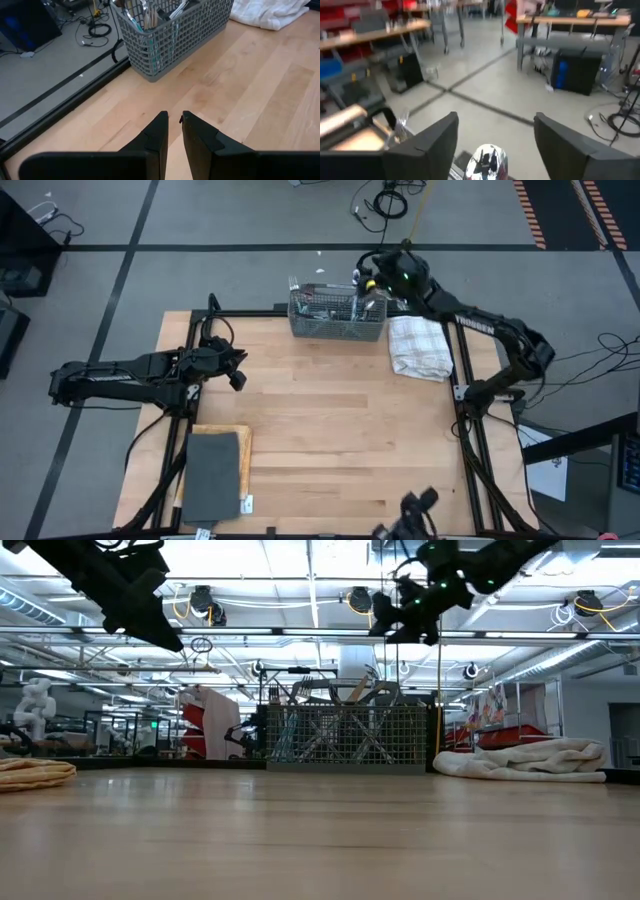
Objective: Sort silverware
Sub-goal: Put the spoon into the silverware basket
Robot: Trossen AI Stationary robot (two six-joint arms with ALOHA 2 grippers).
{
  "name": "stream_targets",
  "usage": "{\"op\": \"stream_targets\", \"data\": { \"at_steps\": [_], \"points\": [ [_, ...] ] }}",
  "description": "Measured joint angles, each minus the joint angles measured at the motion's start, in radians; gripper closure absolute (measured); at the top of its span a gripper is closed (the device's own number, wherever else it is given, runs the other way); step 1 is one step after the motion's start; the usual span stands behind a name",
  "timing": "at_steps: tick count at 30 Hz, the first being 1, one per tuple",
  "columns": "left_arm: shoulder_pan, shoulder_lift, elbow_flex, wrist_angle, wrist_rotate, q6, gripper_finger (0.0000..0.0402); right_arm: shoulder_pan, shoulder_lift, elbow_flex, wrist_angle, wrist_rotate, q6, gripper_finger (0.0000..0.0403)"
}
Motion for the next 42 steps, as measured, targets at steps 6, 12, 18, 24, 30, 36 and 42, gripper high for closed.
{"op": "stream_targets", "data": {
  "at_steps": [6,12,18,24,30,36,42],
  "points": [
    [0.0,0.0,0.0,-0.001,0.0,0.0,0.0338,-0.039,0.109,0.197,-0.245,-0.052,-0.068,0.012],
    [0.0,0.0,0.0,-0.001,0.0,0.0,0.0338,-0.065,0.15,0.231,-0.356,-0.074,-0.045,0.0098],
    [0.0,0.0,0.0,-0.002,0.0,0.001,0.0338,-0.068,0.19,0.231,-0.332,-0.124,-0.044,0.0096],
    [0.0,0.0,0.0,-0.003,0.0,0.001,0.0338,-0.067,0.194,0.231,-0.37,-0.124,0.004,0.0106],
    [0.0,0.0,0.0,-0.003,0.0,0.001,0.0338,-0.066,0.149,0.231,-0.365,-0.12,0.008,0.0182],
    [0.0,0.0,0.0,-0.002,0.0,0.001,0.0338,-0.066,0.135,0.231,-0.368,-0.156,0.003,0.03],
    [0.0,0.0,0.0,-0.003,0.0,0.001,0.0338,-0.091,0.135,0.231,-0.364,-0.256,-0.069,0.0295]
  ]
}}
